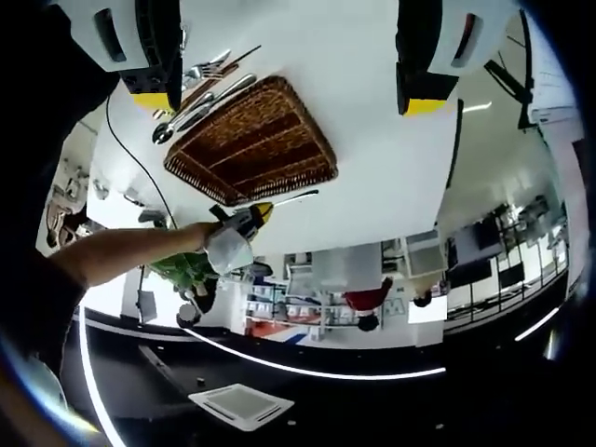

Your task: Arrange the knives, forks, and spoons in their matching storage slots by inserting each utensil handle-first until every utensil is classified and aligned in the correct compartment

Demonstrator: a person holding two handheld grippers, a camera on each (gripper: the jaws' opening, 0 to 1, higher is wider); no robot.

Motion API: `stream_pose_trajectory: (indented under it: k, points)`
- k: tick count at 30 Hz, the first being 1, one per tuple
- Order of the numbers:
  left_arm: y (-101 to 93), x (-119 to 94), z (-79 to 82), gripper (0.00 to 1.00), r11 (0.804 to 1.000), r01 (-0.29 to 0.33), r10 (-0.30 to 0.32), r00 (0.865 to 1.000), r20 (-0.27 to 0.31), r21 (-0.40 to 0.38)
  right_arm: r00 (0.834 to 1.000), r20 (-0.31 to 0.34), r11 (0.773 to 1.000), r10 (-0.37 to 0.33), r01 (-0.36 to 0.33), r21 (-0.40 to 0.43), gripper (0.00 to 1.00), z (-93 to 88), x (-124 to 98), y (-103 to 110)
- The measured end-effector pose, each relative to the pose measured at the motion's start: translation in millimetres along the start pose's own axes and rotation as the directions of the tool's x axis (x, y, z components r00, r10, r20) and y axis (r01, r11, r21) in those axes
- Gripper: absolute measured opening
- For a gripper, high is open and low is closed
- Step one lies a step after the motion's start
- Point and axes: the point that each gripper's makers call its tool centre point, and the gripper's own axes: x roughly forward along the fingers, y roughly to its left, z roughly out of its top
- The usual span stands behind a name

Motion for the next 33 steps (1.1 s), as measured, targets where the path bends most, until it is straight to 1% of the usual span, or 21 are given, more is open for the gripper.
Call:
stream_pose_trajectory:
  k: [7,11,13,16,21,25,26,31,33]
  points:
    - [2.5,-0.6,-0.8,1.0,1.0,-0.011,0.011,1.0,-0.006,-0.004,0.999,-0.032,1.0,0.024,-0.023,0.018,0.0,-9.3,19.1,5.0]
    - [4.3,-0.1,2.6,1.0,1.0,-0.012,0.012,1.0,-0.002,-0.002,0.998,-0.05,0.999,0.041,-0.04,0.023,0.0,-16.4,26.9,11.1]
    - [6.1,0.6,3.1,1.0,1.0,-0.015,0.015,1.0,0.002,-0.005,0.997,-0.06,0.999,0.039,-0.037,0.029,0.0,-20.1,31.7,14.1]
    - [7.7,2.4,2.5,1.0,1.0,-0.021,0.021,1.0,0.002,-0.008,0.998,-0.065,1.0,0.02,-0.019,0.018,0.0,-20.7,37.5,16.8]
    - [5.5,4.2,3.3,1.0,1.0,-0.016,0.016,1.0,0.004,-0.009,0.997,-0.07,1.0,0.014,-0.013,0.017,0.0,-20.4,41.6,17.6]
    - [6.1,0.8,1.2,1.0,1.0,-0.02,0.02,1.0,-0.001,-0.009,0.997,-0.079,1.0,0.015,-0.014,0.009,0.0,-25.4,43.9,18.1]
    - [6.8,-0.2,0.6,1.0,1.0,-0.022,0.022,1.0,-0.003,-0.01,0.996,-0.085,1.0,0.004,-0.005,-0.005,0.0,-27.3,44.3,17.5]
    - [8.9,-4.9,-1.8,1.0,0.999,-0.031,0.031,0.999,-0.012,-0.012,0.995,-0.098,1.0,0.01,-0.009,0.012,0.0,-33.2,49.7,23.8]
    - [9.5,-6.0,-2.9,1.0,0.999,-0.032,0.032,0.999,-0.014,-0.011,0.994,-0.104,1.0,0.02,-0.018,0.015,0.0,-36.9,51.2,29.9]
